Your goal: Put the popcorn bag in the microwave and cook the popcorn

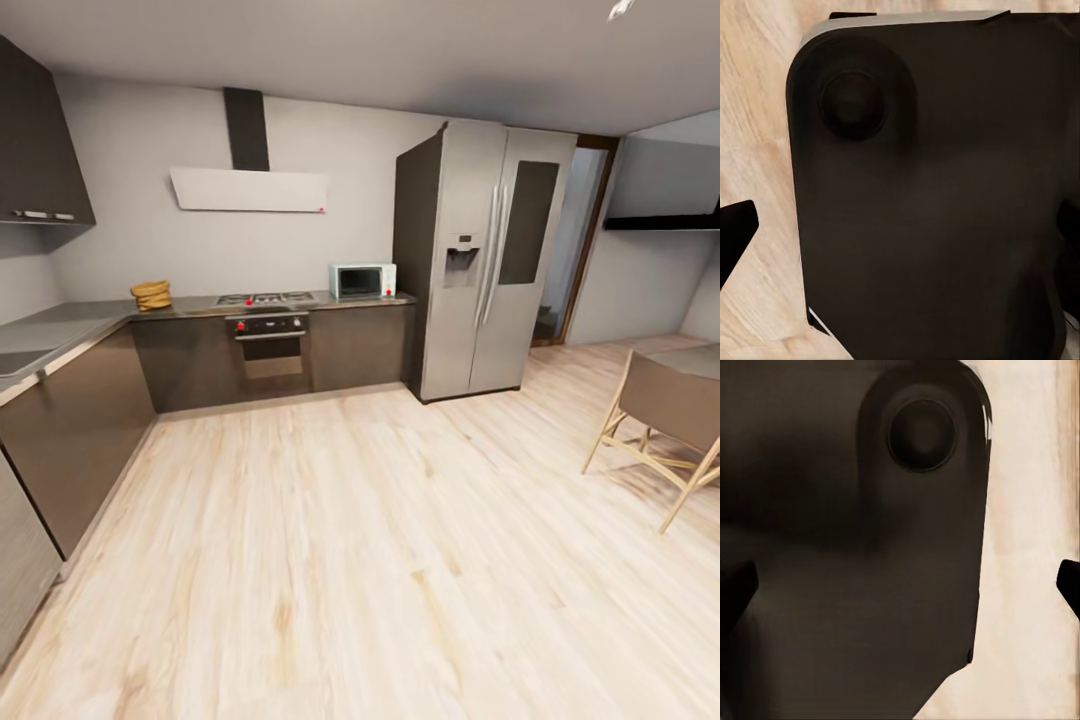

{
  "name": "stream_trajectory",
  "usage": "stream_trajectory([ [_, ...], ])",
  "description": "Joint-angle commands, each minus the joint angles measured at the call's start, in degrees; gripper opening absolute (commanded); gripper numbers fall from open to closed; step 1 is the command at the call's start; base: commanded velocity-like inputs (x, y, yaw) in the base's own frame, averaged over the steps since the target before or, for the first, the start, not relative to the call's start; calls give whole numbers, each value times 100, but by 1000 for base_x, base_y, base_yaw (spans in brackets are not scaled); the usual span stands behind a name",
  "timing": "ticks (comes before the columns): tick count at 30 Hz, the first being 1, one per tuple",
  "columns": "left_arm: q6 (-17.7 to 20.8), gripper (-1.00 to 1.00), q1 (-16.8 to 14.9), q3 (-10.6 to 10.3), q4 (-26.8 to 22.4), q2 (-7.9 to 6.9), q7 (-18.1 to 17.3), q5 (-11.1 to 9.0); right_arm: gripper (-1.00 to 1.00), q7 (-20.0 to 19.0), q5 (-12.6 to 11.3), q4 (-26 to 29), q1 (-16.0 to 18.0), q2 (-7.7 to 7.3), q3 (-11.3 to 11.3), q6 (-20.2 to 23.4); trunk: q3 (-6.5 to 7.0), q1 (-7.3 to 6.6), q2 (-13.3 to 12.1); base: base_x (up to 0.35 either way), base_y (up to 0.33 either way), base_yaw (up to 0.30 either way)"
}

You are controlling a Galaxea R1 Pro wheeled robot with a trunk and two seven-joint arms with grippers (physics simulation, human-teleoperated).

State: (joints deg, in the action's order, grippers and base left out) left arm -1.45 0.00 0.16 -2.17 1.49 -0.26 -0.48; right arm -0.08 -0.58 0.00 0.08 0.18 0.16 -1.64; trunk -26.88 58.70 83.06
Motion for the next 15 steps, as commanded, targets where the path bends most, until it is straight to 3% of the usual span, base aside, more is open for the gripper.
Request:
stream_trajectory([
  [1, -13, 100, 0, 1, -2, 0, -2, -5, 100, -1, -13, 0, 1, 0, 2, -81, -4, 3, 2, 322, -123, 0],
  [15, -13, 100, 0, 1, -2, -6, 0, -13, 100, -1, -14, -2, -1, -1, 2, -144, -4, 3, 2, 322, -125, 0],
])
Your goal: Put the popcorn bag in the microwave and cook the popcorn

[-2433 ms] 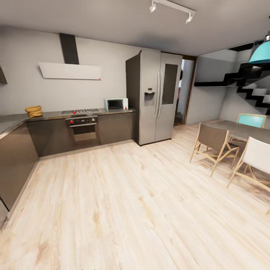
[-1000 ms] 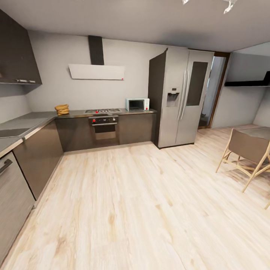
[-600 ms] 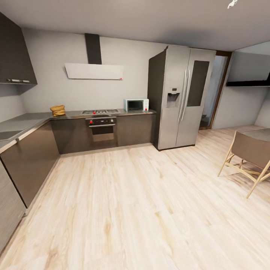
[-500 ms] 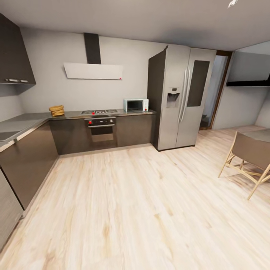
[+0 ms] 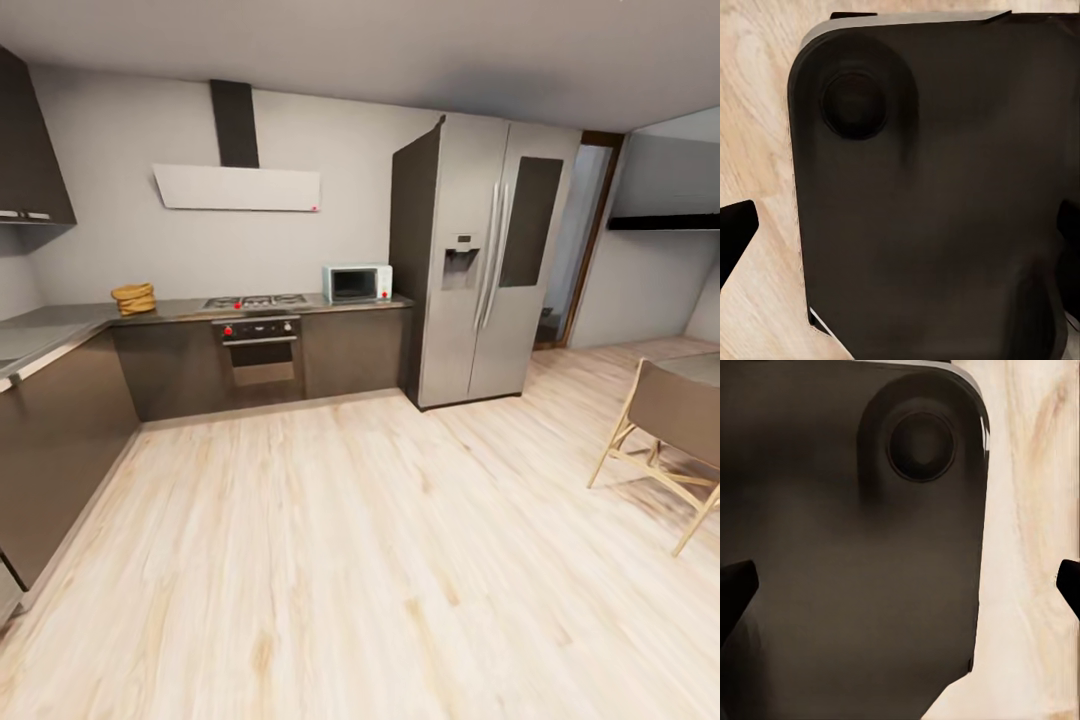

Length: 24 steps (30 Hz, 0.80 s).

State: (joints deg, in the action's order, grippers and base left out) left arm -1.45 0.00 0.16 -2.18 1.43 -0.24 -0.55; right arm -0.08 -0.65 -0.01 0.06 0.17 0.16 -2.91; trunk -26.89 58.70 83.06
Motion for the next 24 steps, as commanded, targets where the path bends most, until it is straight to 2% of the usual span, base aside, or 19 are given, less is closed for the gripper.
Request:
stream_trajectory([
  [1, -14, 100, 0, 1, -2, 0, -2, -6, 100, -1, -6, -4, 2, 1, 1, -17, -4, 3, 2, 322, -121, 0],
  [24, -14, 100, 0, 1, -2, -1, -9, -6, 100, -1, -5, -2, 3, -17, 2, -17, -4, 3, 2, 322, -112, 0],
])
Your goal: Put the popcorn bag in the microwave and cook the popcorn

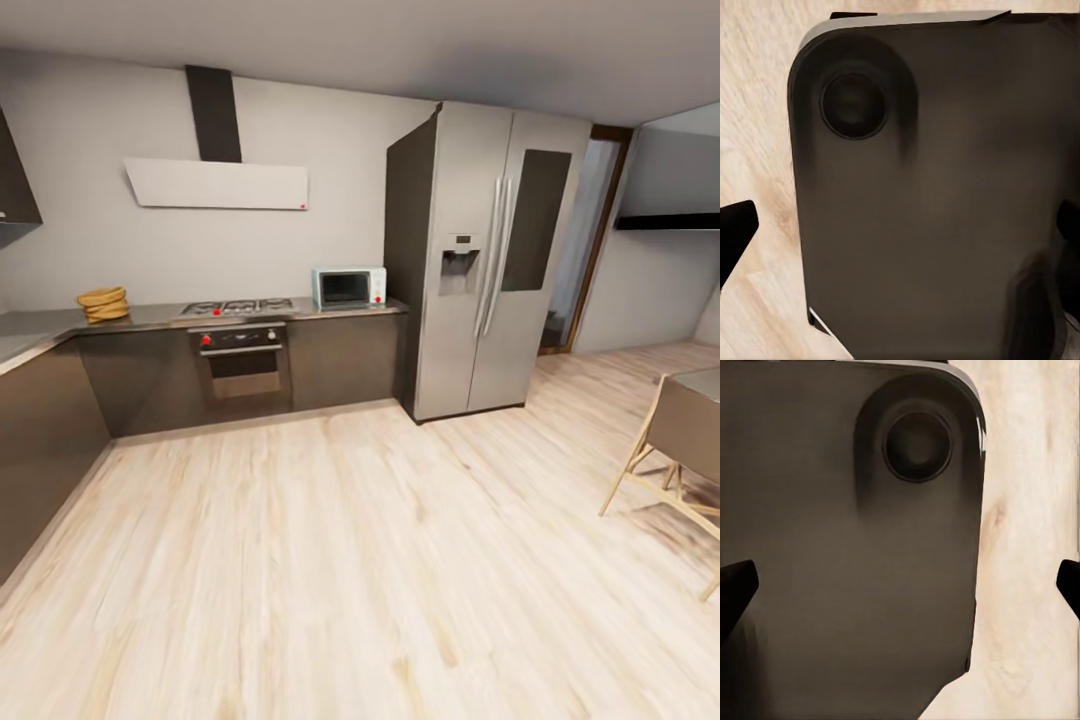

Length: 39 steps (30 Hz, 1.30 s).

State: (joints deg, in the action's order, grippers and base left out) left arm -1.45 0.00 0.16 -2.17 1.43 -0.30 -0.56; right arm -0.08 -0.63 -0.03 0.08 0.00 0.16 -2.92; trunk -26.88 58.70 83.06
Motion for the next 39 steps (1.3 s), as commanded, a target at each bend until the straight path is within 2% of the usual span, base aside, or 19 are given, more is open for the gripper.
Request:
stream_trajectory([
  [1, -13, 100, 0, 1, -2, -1, -4, -6, 100, -1, -7, 1, 1, 0, 2, -18, -4, 3, 2, 322, -103, 0],
  [26, -22, 100, 0, 1, -2, -2, -4, -6, 100, -1, 2, -2, 0, -9, 5, -25, -4, 3, 2, 322, -90, 0],
  [39, -22, 100, 0, -7, -2, -2, -5, -6, 100, -1, 2, -4, 1, -9, 2, -25, -4, 3, 2, 322, -7, 0],
])
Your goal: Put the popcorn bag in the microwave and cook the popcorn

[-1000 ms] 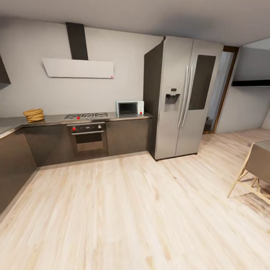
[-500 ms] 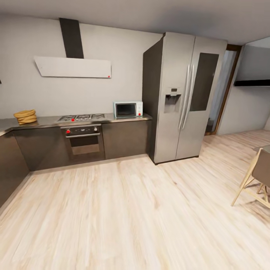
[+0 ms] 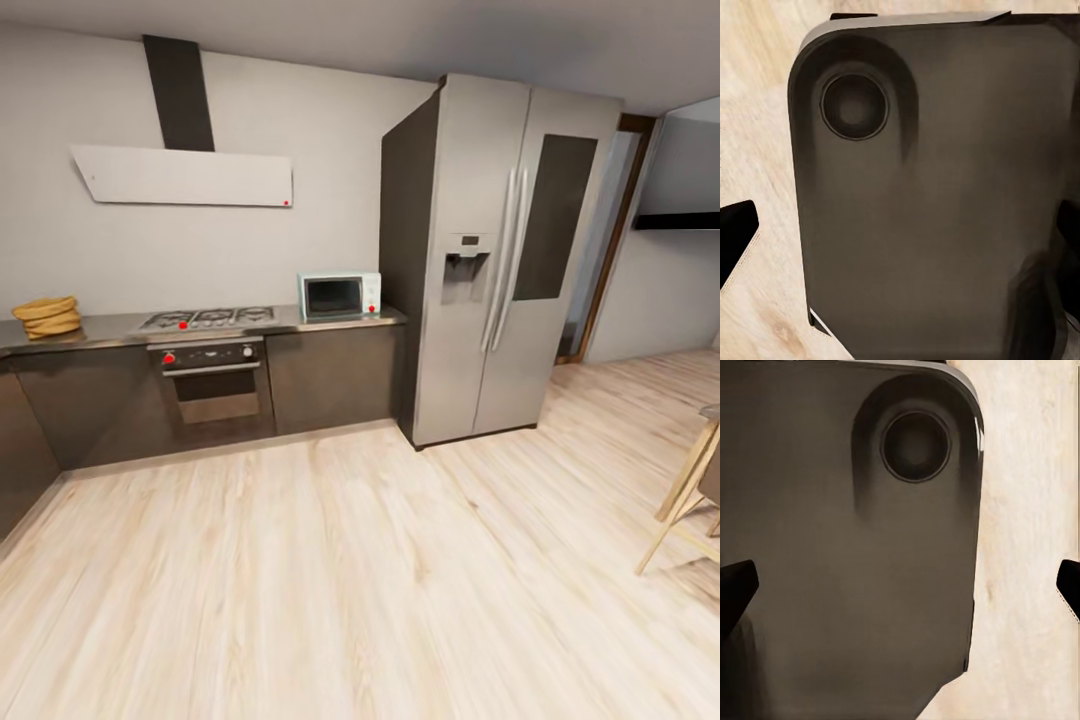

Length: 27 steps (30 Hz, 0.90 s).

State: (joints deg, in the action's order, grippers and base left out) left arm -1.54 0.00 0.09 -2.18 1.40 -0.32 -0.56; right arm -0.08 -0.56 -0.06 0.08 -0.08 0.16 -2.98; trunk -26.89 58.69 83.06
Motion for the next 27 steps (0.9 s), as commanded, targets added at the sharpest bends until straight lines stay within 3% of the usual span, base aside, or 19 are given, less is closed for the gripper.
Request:
stream_trajectory([
  [1, -13, 100, 0, 4, -2, 0, -3, -6, 100, -1, -6, -2, 1, -6, 2, -18, -4, 3, 2, 322, 0, 0],
  [27, -12, 100, 0, 1, -2, 9, -3, -2, 100, -1, -6, -1, 1, 0, 2, -18, -4, 3, 2, 322, 0, 0],
])
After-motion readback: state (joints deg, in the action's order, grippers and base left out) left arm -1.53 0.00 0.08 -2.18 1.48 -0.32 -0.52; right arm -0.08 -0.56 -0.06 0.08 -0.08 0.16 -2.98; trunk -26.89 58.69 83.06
